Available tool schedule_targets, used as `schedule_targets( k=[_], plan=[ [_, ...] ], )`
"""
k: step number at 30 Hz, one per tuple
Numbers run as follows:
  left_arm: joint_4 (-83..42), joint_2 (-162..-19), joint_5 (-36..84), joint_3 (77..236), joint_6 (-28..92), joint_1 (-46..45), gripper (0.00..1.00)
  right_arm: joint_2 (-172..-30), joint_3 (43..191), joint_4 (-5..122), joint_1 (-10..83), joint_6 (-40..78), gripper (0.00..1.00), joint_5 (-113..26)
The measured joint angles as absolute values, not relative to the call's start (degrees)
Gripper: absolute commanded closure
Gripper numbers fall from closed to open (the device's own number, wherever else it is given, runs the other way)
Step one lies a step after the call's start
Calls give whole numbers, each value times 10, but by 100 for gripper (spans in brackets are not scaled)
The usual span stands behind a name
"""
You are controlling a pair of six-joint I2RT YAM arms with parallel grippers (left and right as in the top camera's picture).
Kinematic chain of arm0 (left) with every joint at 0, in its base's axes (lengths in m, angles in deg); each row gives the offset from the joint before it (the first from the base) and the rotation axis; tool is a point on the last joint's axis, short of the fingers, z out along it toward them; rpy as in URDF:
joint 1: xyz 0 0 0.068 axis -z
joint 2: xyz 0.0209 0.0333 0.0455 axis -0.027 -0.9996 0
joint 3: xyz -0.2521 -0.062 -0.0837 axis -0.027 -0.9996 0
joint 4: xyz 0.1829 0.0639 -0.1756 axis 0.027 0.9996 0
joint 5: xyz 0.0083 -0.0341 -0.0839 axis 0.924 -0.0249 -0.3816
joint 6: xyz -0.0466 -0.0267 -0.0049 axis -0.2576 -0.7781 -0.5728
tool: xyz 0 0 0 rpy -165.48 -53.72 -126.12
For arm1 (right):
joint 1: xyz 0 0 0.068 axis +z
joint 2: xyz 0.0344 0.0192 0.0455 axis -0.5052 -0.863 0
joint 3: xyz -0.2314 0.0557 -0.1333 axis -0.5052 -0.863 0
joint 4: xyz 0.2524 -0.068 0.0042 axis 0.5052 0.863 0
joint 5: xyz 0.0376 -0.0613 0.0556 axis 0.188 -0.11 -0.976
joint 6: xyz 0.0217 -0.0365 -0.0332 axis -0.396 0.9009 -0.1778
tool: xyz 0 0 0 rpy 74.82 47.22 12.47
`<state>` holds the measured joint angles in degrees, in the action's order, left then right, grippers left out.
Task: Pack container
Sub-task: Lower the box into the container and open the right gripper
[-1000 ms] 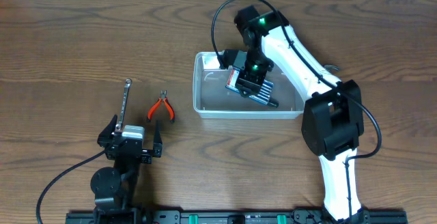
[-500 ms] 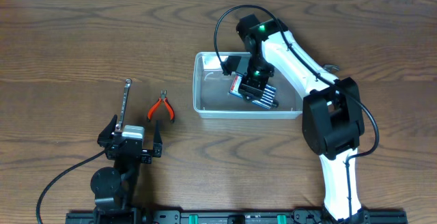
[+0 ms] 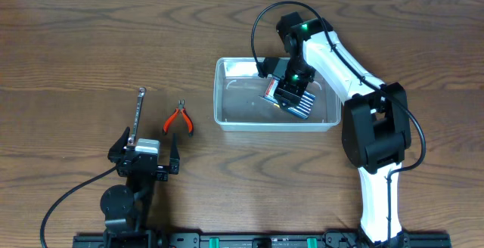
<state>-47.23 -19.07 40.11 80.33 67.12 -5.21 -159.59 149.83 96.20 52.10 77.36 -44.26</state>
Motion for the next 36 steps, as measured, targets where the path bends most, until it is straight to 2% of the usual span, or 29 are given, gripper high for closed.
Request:
schedule_targets(
  k=[8, 14, 22, 25, 33, 36],
  plan=[
    [-472, -191, 401, 803, 671, -52, 2, -1596, 1498, 962, 521, 774, 48, -443],
    [-472, -191, 401, 803, 671, -52, 2, -1597, 1498, 962, 521, 774, 44, -443],
    [-472, -191, 401, 803, 671, -52, 2, -1601, 1498, 962, 521, 773, 34, -443],
    [-472, -191, 401, 803, 671, -52, 2, -1601, 1498, 962, 521, 773, 24, -443],
    [-472, -191, 401, 803, 671, -52, 2, -1601, 1498, 962, 521, 773, 15, -445],
    [-472, -191, 401, 803, 671, -52, 2, -1601, 1498, 962, 521, 772, 8, -445]
  ],
)
